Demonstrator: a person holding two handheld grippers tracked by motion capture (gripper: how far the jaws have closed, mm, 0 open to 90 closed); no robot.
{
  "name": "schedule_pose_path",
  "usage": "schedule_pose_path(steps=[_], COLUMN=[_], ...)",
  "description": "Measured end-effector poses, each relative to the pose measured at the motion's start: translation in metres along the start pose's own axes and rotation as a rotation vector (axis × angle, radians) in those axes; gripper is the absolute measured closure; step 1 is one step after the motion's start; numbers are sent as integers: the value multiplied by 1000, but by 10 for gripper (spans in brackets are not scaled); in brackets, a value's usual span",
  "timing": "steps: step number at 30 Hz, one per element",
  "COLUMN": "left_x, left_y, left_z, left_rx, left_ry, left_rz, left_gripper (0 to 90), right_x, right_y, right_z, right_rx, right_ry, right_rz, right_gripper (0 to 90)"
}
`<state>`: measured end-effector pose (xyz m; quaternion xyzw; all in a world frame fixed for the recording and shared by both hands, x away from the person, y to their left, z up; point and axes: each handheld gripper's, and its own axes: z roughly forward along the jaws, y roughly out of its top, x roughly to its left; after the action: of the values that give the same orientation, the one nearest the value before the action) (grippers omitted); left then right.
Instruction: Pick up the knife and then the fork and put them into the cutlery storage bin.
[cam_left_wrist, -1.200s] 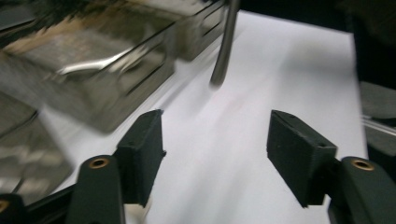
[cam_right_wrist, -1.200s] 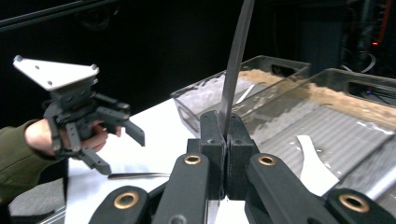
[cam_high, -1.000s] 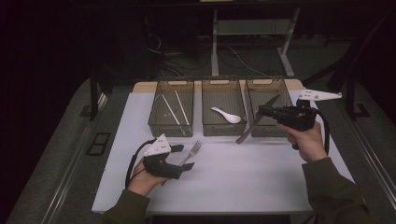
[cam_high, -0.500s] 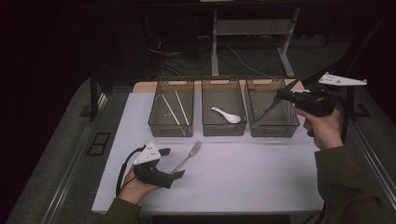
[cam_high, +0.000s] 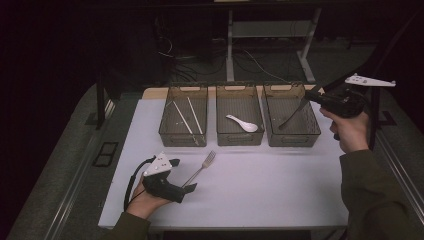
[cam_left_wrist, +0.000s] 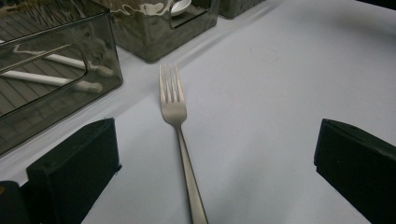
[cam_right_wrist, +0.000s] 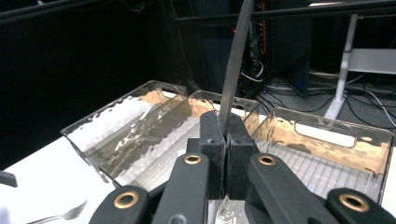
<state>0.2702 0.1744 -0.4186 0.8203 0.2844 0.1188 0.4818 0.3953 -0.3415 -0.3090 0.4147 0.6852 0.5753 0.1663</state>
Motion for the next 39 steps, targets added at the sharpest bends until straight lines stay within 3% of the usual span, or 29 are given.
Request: schedule_pose_path(steps=[8, 17, 24, 28, 39], left_x=[-1, 0, 0, 1, 1], left_y=[1, 1, 1, 1, 1], left_z=[0, 0, 1, -1, -3], left_rx=[-4, -4, -4, -9, -13], left_ry=[-4, -10, -18, -19, -26], left_rz=[-1, 2, 1, 1, -3], left_gripper=[0, 0, 0, 0, 0], right_x=[-9, -25, -34, -35, -31], right_y=[-4, 2, 10, 17, 12], right_z=[19, 58, 85, 107, 127], right_rx=[10, 36, 49, 64, 76], right_ry=[-64, -167, -202, -229, -238], right_rz=[6, -23, -24, -51, -75], right_gripper=[883, 883, 883, 883, 882])
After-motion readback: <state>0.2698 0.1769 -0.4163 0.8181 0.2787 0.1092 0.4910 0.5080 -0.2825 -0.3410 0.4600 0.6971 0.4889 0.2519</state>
